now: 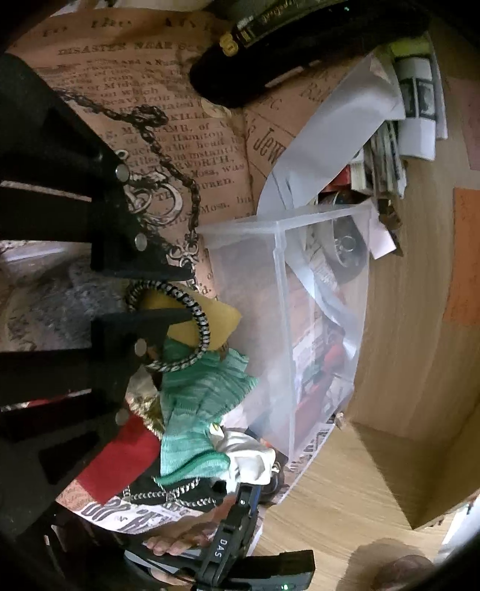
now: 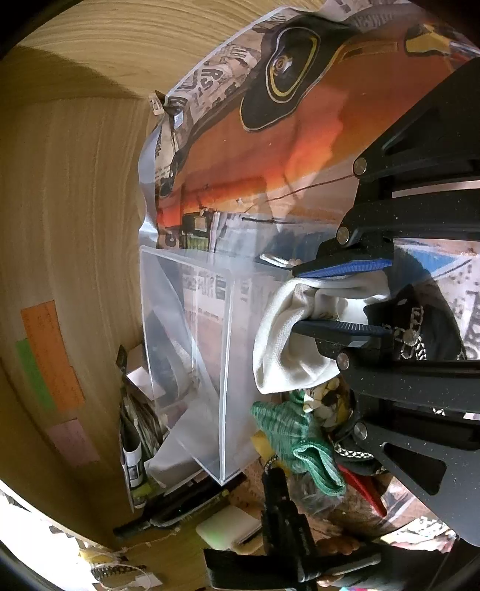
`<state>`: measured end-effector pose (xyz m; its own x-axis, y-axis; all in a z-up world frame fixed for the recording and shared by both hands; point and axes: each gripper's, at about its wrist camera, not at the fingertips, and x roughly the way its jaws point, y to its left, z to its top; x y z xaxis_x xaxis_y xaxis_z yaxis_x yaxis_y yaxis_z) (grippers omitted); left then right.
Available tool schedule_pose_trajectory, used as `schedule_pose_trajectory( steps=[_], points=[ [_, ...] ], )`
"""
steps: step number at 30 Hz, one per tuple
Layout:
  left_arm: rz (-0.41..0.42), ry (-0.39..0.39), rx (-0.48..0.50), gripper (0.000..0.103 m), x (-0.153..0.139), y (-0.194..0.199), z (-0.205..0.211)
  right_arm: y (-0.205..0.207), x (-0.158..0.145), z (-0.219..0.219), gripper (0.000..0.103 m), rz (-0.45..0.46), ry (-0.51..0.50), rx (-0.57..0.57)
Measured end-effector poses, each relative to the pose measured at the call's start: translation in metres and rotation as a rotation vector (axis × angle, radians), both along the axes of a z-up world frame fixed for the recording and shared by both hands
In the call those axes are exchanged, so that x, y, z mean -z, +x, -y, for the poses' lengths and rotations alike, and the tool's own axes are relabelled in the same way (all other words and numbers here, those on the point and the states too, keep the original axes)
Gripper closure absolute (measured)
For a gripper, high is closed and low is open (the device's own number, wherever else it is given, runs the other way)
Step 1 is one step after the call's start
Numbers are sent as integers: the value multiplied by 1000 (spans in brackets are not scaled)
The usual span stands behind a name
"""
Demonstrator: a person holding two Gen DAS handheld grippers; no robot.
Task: Organize soft objects
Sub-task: 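Lift the bracelet with the left tool while the right tool lifts the white cloth, then open the left tool over the clear box while the right tool drops the white cloth in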
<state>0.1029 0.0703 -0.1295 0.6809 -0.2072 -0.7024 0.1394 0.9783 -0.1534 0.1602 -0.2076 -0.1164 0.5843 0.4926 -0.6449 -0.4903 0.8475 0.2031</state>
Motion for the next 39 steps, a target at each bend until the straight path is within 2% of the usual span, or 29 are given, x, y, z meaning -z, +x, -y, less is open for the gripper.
schedule_pose_trajectory(
  steps=[2, 12, 18, 23, 27, 32, 39],
  points=[
    [22, -2, -2, 98, -6, -10, 1, -1, -2, 0, 83, 5, 4, 2],
    [173, 21, -42, 98, -51, -36, 9, -11, -24, 4, 83, 71, 35, 13],
    [266, 10, -77, 98, -78, -35, 9, -17, -48, 3, 83, 147, 73, 18],
    [312, 7, -96, 98, -92, -21, 8, -15, -69, 1, 83, 213, 111, 28],
    [317, 20, -117, 98, -97, -2, 8, -8, -84, -1, 83, 254, 148, 34],
    [296, 34, -143, 98, -95, 23, 5, 5, -93, -11, 83, 285, 144, 34],
    [209, 66, -147, 98, -75, 65, 5, 42, -77, -39, 83, 235, 81, 22]
  ],
)
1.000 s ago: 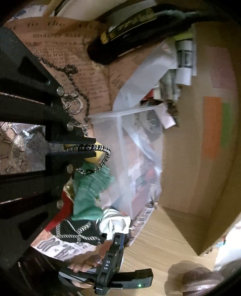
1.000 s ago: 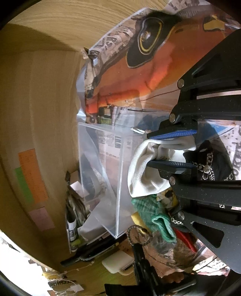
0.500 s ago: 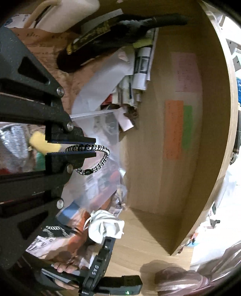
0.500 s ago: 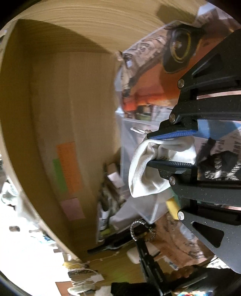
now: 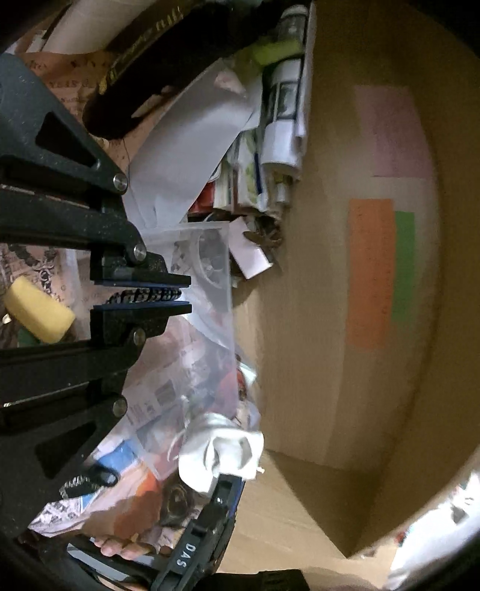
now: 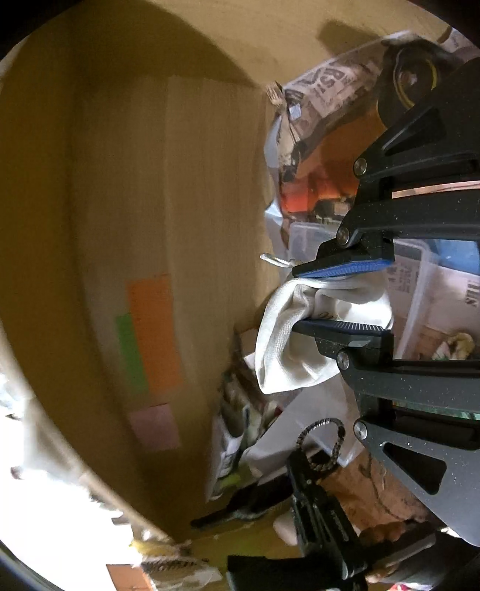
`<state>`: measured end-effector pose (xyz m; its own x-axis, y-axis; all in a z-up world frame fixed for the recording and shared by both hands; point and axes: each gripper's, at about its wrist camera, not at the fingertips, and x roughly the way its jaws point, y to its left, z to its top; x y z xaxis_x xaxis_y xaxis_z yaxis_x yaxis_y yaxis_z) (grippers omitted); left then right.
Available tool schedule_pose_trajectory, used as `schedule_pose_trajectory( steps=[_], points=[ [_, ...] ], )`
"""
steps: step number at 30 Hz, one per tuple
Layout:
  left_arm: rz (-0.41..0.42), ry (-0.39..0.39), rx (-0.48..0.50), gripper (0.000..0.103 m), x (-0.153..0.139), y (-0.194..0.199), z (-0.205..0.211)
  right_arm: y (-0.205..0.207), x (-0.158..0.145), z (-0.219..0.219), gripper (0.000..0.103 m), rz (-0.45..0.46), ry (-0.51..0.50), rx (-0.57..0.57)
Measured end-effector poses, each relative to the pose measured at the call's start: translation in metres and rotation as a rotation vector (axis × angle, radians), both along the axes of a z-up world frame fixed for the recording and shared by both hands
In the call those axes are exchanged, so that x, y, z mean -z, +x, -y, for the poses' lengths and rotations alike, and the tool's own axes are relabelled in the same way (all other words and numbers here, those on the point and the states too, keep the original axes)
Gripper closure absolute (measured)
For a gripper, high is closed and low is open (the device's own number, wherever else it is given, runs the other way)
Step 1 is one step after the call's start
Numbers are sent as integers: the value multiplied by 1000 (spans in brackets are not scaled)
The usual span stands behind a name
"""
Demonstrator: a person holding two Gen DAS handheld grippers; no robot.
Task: Organize soft objects
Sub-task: 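Open the left tool over the clear box while the right tool drops the white cloth in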
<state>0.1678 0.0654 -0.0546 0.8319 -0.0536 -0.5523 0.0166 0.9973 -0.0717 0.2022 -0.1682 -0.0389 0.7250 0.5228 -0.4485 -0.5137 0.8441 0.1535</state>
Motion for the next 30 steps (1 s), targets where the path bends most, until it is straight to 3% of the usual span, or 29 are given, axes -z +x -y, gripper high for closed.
schedule_pose_trajectory(
  steps=[8, 15, 19, 24, 30],
  points=[
    [-114, -6, 28, 98, 28, 30, -1, 29, 37, -32, 83, -114, -132, -38],
    [-165, 7, 52, 97, 36, 34, 1, 36, 51, -42, 80, -144, -182, -51],
    [-148, -4, 51, 86, 29, 26, -1, 35, 52, -41, 73, -144, -199, -40],
    [-90, -2, 37, 61, 12, 4, -5, 27, 41, -31, 45, -97, -179, -7],
    [-31, -3, 29, 36, -4, -25, -7, 3, 18, -11, 30, -20, -141, 13]
  ],
)
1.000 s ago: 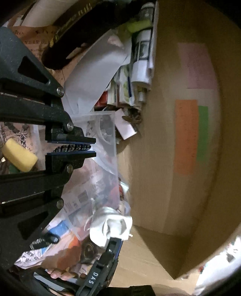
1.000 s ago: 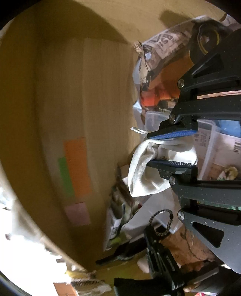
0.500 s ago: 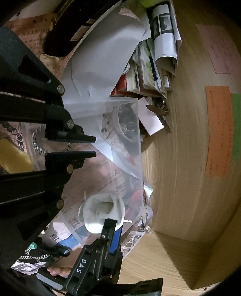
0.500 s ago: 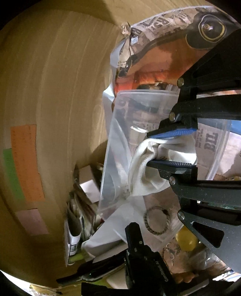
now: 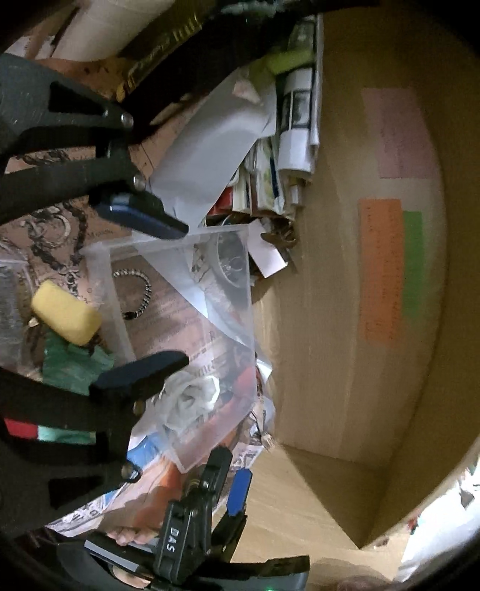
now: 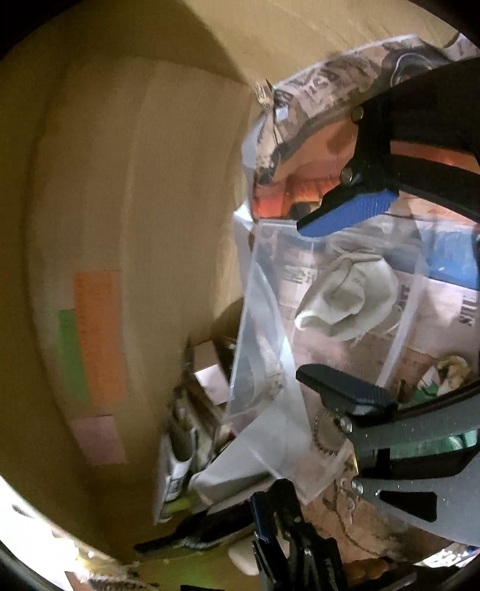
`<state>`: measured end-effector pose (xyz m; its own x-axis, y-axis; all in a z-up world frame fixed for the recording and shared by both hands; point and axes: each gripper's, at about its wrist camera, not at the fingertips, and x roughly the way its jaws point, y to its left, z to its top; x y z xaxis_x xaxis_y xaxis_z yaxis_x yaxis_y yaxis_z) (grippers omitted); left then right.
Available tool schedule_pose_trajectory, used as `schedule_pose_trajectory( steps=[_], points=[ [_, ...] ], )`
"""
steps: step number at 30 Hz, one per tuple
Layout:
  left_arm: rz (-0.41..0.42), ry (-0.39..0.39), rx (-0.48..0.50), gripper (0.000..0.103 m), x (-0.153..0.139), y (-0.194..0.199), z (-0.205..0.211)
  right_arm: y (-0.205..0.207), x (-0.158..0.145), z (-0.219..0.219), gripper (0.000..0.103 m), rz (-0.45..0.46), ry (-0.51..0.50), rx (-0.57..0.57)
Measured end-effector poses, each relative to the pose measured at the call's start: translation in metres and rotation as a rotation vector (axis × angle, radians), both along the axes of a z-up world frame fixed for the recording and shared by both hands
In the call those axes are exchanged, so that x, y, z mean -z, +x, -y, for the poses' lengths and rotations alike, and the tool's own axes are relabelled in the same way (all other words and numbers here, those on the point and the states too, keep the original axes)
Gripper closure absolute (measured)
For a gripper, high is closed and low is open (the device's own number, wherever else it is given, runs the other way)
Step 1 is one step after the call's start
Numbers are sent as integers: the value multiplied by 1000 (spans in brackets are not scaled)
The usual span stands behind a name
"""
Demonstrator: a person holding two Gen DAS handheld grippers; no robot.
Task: Organize soft objects
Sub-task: 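Open the left tool over the clear box while the right tool drops the white cloth in, then grasp the yellow sponge with the left tool while the right tool grasps the black chain-trimmed cap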
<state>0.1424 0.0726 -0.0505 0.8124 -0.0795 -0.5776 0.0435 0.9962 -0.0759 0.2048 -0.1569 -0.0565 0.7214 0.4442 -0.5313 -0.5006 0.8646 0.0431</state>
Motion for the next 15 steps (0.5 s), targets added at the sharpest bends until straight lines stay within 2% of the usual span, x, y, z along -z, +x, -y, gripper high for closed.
schedule_pose_trajectory(
  steps=[3, 5, 6, 8, 11, 15],
  points=[
    [11, -3, -5, 22, -3, -11, -3, -16, -8, 6, 20, 35, 7, -4],
    [12, -7, -12, 8, -2, -18, -4, -29, -11, 10, 20, 54, 14, -8],
    [15, -6, -21, 5, 0, -21, -5, -34, -12, 12, 19, 56, 16, -11],
    [10, -1, -27, 4, 4, -26, -6, -45, -11, 15, 17, 50, 22, -22],
    [-9, 15, -13, 4, 14, -30, -4, -58, -5, 19, 6, 42, 25, -23],
    [-56, 16, -1, 4, 30, -35, -2, -73, 9, 23, 5, 23, 8, -20]
  ],
)
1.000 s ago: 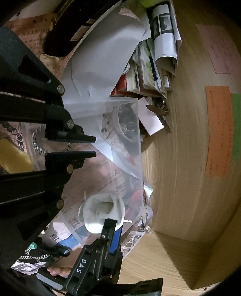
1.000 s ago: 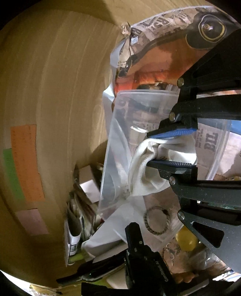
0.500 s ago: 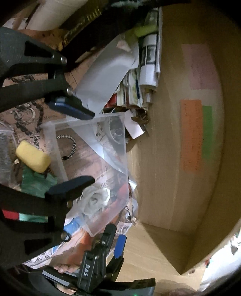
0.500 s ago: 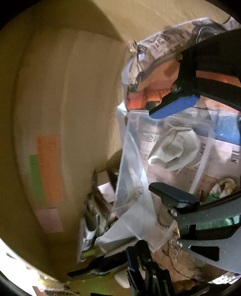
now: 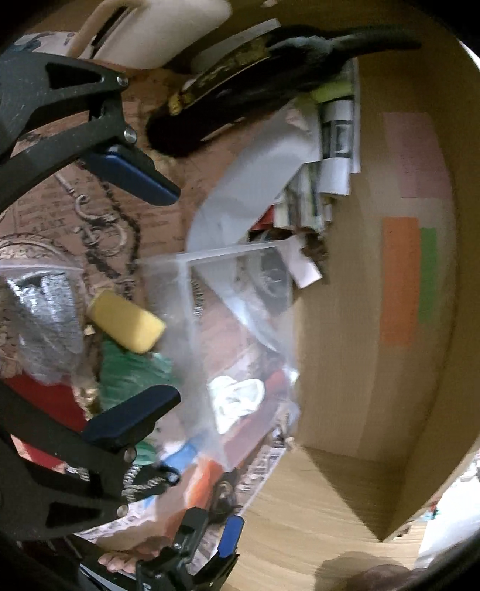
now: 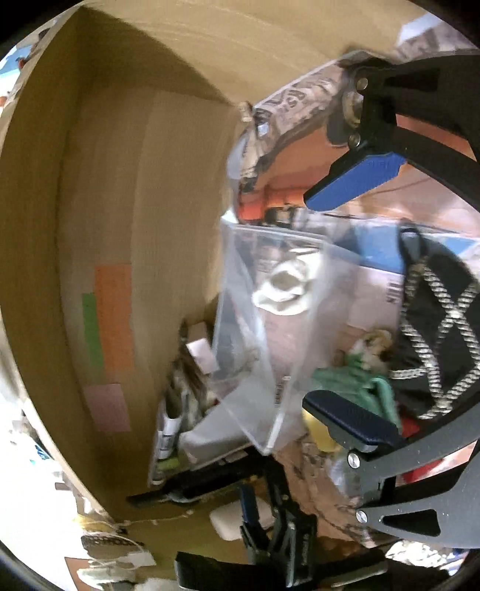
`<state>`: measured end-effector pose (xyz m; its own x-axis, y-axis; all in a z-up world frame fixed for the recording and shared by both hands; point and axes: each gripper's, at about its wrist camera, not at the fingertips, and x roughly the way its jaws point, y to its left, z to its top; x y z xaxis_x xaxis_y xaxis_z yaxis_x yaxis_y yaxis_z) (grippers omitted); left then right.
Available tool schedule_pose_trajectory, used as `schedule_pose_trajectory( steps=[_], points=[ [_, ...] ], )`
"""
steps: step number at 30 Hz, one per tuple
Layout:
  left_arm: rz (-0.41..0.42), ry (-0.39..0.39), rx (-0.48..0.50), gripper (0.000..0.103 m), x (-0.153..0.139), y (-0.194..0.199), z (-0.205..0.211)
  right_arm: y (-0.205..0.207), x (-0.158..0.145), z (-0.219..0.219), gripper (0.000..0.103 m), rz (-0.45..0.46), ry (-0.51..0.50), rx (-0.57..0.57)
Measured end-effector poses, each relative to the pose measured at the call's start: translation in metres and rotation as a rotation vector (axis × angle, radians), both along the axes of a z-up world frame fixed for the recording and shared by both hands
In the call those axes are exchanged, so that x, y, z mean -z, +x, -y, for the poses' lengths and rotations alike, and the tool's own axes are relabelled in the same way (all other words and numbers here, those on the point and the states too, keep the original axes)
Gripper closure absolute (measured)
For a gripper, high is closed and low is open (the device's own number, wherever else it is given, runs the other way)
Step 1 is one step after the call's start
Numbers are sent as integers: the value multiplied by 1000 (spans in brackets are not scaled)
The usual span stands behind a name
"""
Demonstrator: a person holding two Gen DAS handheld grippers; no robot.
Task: Organize soft objects
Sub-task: 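Grasp the yellow sponge with the left tool while the right tool grasps the black chain-trimmed cap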
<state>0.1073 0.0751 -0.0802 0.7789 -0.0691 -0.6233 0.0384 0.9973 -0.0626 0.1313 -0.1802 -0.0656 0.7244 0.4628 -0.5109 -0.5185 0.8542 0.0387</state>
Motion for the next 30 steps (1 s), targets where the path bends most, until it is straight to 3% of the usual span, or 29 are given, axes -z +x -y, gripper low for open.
schedule_pose_trajectory(
  steps=[9, 11, 14, 19, 21, 23, 28, 30],
  points=[
    [-109, -5, 28, 6, 41, 5, 5, -4, 53, 6, 5, -159, -49, 3],
    [-125, -3, 42, 19, 46, 6, 8, 0, 63, 7, 6, -192, -61, 3],
    [-159, -11, 67, 30, 53, 13, 11, 4, 71, 9, 8, -227, -46, -6],
    [-192, -42, 98, 52, 62, 21, 15, 2, 72, 9, 37, -235, -31, -27],
    [-197, -49, 104, 60, 64, 21, 16, 1, 73, 9, 63, -225, -44, -21],
    [-198, -52, 107, 63, 66, 22, 16, 2, 74, 10, 76, -228, -50, -15],
    [-184, -56, 98, 67, 64, 15, 14, 1, 77, 11, 79, -217, -79, -14],
    [-173, -59, 91, 68, 62, 13, 12, 0, 73, 12, 75, -210, -79, -8]
  ],
)
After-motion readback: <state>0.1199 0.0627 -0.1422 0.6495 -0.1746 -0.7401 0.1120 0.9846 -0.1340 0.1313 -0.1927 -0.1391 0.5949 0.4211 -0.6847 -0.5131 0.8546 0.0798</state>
